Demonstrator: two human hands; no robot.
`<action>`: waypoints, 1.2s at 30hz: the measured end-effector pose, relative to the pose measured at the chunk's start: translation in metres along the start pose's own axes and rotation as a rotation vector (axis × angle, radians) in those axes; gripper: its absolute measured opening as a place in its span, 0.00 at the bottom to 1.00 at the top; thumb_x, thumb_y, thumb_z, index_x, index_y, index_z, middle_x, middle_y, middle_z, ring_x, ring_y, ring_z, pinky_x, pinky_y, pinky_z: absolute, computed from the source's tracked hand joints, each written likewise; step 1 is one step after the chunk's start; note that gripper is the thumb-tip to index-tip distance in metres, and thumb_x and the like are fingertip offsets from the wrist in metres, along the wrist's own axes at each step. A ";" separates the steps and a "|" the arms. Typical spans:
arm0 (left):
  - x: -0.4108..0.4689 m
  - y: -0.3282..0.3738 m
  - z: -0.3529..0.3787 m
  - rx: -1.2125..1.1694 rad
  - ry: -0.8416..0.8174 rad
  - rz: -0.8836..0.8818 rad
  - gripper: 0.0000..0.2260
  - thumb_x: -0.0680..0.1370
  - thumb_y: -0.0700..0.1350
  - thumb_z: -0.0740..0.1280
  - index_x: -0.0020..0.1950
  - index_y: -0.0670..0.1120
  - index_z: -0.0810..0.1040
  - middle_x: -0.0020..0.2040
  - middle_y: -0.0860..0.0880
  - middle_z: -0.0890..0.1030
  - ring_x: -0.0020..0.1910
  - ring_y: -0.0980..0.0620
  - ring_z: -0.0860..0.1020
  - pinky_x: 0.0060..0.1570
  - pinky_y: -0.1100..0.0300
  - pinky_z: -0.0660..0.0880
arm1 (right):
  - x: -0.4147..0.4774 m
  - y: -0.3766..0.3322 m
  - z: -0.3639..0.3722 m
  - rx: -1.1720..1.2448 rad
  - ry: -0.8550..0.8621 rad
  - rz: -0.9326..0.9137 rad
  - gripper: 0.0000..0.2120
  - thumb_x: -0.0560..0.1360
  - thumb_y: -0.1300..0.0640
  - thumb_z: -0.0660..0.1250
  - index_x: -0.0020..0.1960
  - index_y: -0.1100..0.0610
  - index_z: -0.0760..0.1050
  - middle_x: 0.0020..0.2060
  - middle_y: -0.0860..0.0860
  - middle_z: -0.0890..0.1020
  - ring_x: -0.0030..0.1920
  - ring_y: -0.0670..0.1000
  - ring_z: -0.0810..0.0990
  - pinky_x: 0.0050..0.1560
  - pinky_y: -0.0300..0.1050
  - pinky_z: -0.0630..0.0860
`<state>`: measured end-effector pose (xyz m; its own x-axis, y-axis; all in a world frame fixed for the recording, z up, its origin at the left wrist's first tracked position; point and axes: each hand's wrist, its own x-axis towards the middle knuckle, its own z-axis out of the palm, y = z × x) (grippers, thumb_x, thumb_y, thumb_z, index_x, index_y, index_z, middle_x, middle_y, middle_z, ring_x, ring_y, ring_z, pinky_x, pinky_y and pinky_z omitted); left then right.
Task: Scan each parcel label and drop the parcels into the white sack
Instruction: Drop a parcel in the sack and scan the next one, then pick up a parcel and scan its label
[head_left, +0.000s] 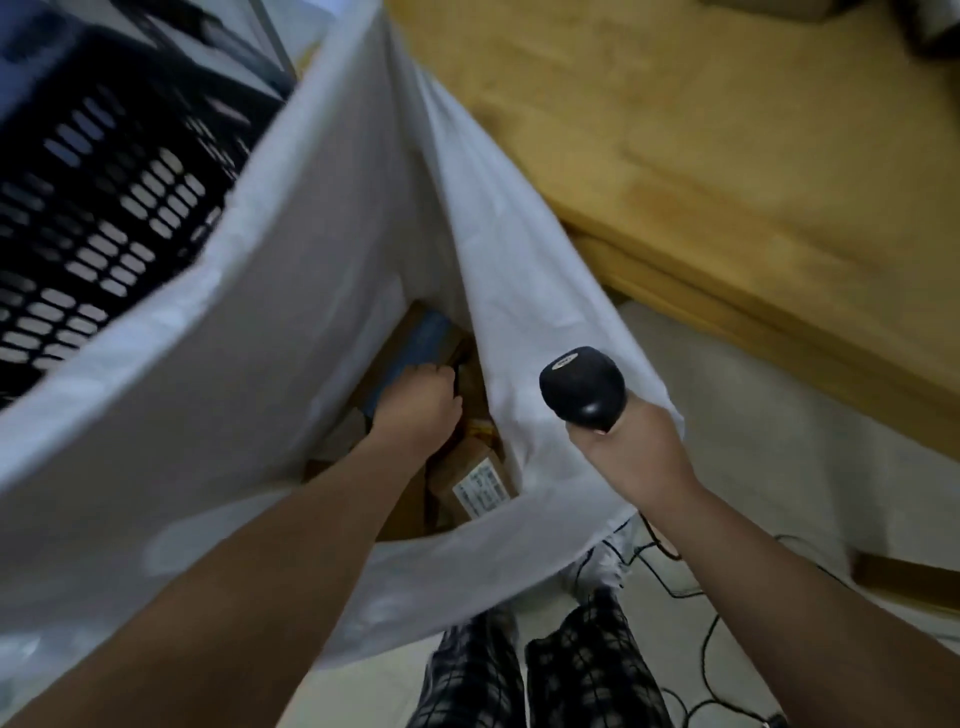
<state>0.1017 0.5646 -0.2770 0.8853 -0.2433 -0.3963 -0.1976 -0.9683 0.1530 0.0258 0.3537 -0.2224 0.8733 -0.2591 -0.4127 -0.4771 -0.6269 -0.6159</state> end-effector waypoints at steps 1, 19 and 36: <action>-0.004 0.006 -0.019 -0.013 0.033 0.013 0.12 0.82 0.48 0.59 0.59 0.42 0.73 0.57 0.43 0.75 0.56 0.43 0.74 0.50 0.52 0.72 | -0.002 -0.007 -0.012 0.012 0.026 -0.001 0.10 0.71 0.52 0.72 0.38 0.54 0.72 0.29 0.48 0.74 0.37 0.54 0.77 0.35 0.42 0.66; 0.029 0.168 -0.239 -0.011 0.334 0.223 0.17 0.82 0.51 0.58 0.68 0.45 0.71 0.62 0.45 0.75 0.61 0.44 0.72 0.53 0.51 0.73 | 0.014 -0.056 -0.242 0.370 0.337 -0.114 0.14 0.73 0.60 0.70 0.31 0.57 0.70 0.24 0.53 0.72 0.30 0.56 0.74 0.34 0.45 0.67; 0.186 0.327 -0.319 -1.371 0.112 -0.457 0.42 0.75 0.68 0.62 0.79 0.48 0.49 0.75 0.45 0.62 0.69 0.39 0.67 0.65 0.45 0.70 | 0.119 -0.043 -0.412 0.559 0.435 -0.117 0.09 0.73 0.57 0.71 0.39 0.62 0.79 0.27 0.51 0.80 0.25 0.45 0.77 0.29 0.40 0.75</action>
<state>0.3366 0.2210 -0.0118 0.7997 0.1343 -0.5852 0.5996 -0.1283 0.7900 0.1916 0.0473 0.0315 0.8268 -0.5553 -0.0900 -0.2558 -0.2287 -0.9393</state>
